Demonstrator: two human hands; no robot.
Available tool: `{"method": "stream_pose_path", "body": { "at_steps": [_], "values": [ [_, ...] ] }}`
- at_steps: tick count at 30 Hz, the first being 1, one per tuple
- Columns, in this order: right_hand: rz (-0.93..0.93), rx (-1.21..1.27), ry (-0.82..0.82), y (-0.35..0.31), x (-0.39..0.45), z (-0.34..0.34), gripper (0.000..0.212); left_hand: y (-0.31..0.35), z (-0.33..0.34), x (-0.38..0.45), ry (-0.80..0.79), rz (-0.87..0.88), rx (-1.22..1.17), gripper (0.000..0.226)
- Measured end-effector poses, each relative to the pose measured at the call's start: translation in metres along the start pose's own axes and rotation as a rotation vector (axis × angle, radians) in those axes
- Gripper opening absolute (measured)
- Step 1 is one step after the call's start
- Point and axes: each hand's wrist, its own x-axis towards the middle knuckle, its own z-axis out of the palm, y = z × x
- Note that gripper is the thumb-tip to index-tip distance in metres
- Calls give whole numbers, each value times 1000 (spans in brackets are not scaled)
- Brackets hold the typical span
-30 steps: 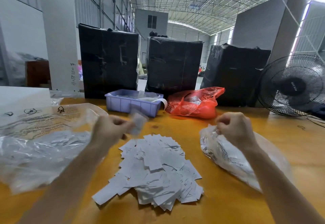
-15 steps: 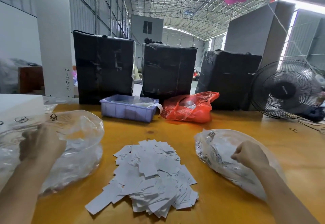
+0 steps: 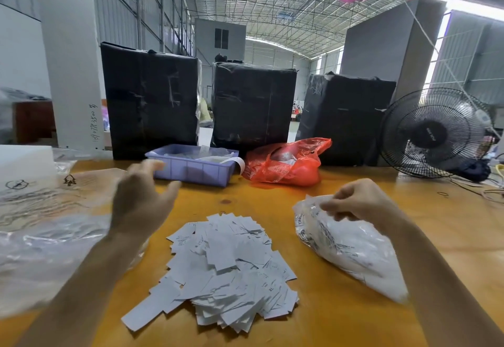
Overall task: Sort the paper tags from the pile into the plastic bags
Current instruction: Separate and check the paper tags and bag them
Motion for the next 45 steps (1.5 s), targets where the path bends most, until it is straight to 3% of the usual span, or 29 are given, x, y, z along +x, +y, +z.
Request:
{"method": "stream_pose_path", "body": {
  "at_steps": [2,5,8,14,16,17,20,23,28,32,37,42,45],
  "values": [
    [-80,215,-173,-22,-10,14,27,20,10,-13,-246,-26,-343,49],
    [-147,202,-372,-40,-19,48,25,36,28,-29,-686,-145,-749,90],
    [-180,189,-419,-38,-21,86,17,34,48,-44,-887,-214,-832,80],
    [-160,312,-459,-23,-17,119,22,6,64,-48,-734,-264,-702,31],
    [-136,321,-398,-20,-13,124,27,-2,69,-48,-636,-319,-682,17],
    [-149,258,-312,-17,-10,127,29,-5,72,-49,-573,-364,-689,17],
    [-310,-237,-122,-1,-3,139,27,-13,77,-49,-448,-518,-763,18],
    [-381,-414,-197,9,-5,151,27,-15,76,-50,-436,-628,-900,19],
    [-514,-661,-187,14,-1,152,40,-13,78,-54,-402,-661,-920,27],
    [-526,-670,-197,20,-3,153,41,-10,79,-54,-396,-659,-904,30],
    [-612,-707,-70,23,-7,154,39,-9,78,-55,-428,-701,-986,25],
    [-427,-379,35,18,-6,148,25,-6,77,-56,-449,-707,-1023,12],
    [-407,-208,101,12,-5,140,22,-3,76,-55,-441,-732,-1005,18]
  ]
}}
